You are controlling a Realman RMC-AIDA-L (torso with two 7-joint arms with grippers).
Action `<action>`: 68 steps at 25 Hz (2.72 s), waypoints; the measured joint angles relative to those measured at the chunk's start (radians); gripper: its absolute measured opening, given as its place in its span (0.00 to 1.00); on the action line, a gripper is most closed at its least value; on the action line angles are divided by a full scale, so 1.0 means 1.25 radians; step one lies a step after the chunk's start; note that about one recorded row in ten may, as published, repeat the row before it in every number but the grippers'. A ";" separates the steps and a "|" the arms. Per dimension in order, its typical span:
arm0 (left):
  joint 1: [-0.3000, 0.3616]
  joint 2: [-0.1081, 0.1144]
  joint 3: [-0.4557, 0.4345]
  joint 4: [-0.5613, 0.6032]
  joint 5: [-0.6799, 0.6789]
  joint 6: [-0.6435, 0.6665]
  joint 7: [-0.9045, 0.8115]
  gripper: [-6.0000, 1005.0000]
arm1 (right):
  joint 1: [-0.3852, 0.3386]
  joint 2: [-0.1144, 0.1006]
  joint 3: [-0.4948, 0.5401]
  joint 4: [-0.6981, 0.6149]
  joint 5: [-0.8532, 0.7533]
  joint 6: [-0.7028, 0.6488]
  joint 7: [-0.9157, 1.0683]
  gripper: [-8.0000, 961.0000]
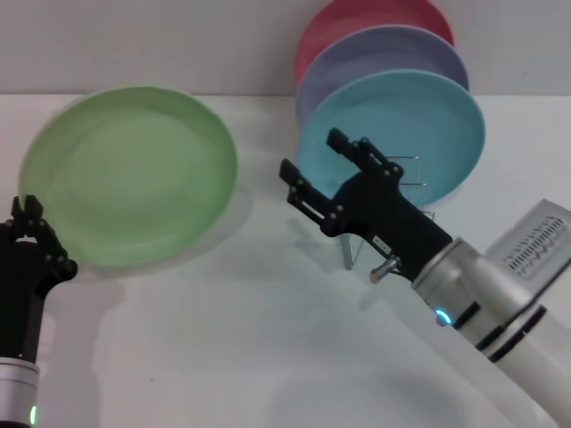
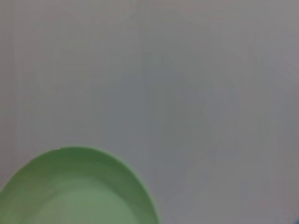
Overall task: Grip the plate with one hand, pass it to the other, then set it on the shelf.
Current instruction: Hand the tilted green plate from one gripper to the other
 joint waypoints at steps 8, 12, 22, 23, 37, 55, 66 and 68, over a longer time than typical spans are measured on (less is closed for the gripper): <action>-0.054 -0.001 0.069 0.015 -0.089 0.003 0.018 0.04 | 0.029 0.004 0.000 0.002 0.003 0.065 0.003 0.79; -0.073 -0.002 0.111 0.008 -0.156 0.020 0.066 0.04 | 0.038 0.005 0.009 0.002 0.003 0.082 0.002 0.79; -0.081 -0.002 0.132 0.005 -0.187 0.031 0.067 0.04 | 0.058 0.004 0.022 0.000 -0.001 0.113 0.002 0.79; -0.081 -0.002 0.132 0.006 -0.188 0.031 0.067 0.04 | 0.058 0.004 0.022 -0.001 -0.001 0.113 0.003 0.79; -0.086 0.000 0.133 0.010 -0.198 0.032 0.066 0.04 | 0.053 0.003 0.043 -0.005 -0.001 0.109 0.004 0.79; -0.080 -0.001 0.133 -0.005 -0.198 0.028 0.096 0.04 | 0.059 0.002 0.044 -0.006 -0.001 0.110 -0.001 0.79; -0.083 -0.002 0.172 -0.048 -0.260 0.033 0.178 0.04 | 0.073 0.003 0.043 0.003 -0.015 0.155 -0.002 0.78; -0.082 -0.002 0.172 -0.048 -0.261 0.035 0.177 0.04 | 0.075 0.003 0.043 0.006 -0.020 0.165 -0.002 0.78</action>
